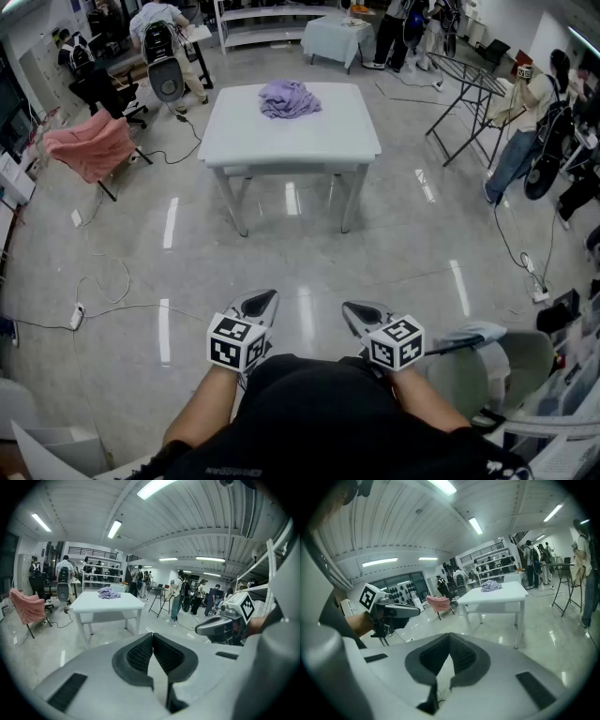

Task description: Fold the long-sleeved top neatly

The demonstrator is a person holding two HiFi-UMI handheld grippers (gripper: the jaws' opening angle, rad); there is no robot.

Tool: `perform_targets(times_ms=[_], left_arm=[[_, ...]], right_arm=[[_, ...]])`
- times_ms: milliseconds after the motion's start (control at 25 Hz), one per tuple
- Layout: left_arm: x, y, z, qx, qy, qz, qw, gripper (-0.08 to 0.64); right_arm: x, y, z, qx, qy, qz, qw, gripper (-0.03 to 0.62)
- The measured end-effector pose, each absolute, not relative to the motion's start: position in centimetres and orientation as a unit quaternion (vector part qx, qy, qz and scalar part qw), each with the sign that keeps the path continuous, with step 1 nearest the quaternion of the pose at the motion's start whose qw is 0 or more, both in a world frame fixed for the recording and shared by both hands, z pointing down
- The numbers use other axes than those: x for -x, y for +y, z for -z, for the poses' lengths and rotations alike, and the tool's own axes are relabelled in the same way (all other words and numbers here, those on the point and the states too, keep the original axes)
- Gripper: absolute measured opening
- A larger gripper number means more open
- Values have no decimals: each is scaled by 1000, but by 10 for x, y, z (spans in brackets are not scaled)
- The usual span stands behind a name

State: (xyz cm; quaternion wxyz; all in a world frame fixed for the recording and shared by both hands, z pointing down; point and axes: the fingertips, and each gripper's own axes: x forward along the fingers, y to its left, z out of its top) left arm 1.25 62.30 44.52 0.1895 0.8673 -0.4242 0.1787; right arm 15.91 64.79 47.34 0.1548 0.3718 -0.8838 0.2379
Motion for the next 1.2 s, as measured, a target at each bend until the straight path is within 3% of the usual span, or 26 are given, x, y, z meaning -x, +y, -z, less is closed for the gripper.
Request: perform_targets(times_ms=[1200], left_arm=[[11, 624, -472, -860, -422, -171, 230, 5]], right_arm=[[-136, 634, -469, -375, -884, -228, 162, 5]])
